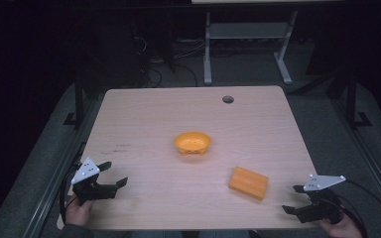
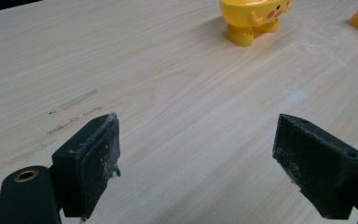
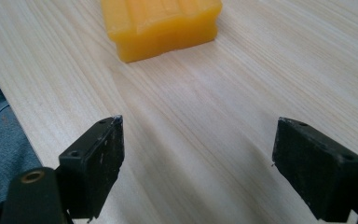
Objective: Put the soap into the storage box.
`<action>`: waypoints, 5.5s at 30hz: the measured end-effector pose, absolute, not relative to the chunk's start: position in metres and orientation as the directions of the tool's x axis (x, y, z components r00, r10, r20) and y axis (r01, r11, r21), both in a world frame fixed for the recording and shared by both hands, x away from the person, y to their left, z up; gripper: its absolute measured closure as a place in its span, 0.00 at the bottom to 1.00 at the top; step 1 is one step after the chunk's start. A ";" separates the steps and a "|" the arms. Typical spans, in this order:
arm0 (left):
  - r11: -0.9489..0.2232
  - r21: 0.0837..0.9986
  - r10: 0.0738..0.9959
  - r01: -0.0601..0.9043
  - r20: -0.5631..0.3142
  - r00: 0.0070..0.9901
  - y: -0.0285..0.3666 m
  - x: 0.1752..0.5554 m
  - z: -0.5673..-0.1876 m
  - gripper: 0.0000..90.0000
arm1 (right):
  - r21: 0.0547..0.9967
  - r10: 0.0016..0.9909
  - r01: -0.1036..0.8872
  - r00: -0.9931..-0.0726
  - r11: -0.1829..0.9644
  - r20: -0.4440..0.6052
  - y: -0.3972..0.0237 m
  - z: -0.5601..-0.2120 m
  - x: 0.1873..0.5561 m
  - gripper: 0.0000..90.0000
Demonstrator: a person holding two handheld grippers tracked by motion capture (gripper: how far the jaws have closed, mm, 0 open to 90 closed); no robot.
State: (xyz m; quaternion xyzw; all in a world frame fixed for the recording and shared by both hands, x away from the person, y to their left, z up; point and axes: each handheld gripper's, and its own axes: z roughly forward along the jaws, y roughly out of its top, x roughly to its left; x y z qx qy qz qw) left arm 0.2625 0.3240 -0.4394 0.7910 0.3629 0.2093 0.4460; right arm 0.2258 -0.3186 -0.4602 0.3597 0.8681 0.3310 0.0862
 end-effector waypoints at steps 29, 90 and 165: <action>-0.333 0.863 0.754 0.379 0.002 0.656 0.322 0.261 -0.438 0.16 | 0.590 0.603 0.513 -0.796 0.624 0.054 -0.280 -0.430 0.250 0.18; -0.323 0.871 0.750 0.370 -0.003 0.662 0.321 0.261 -0.438 0.16 | 0.489 0.461 0.409 -0.887 0.770 0.017 -0.199 -0.435 0.305 0.16; -0.325 0.873 0.747 0.364 0.000 0.665 0.323 0.261 -0.435 0.16 | 0.488 0.382 0.336 -0.924 0.805 0.006 -0.173 -0.415 0.340 0.23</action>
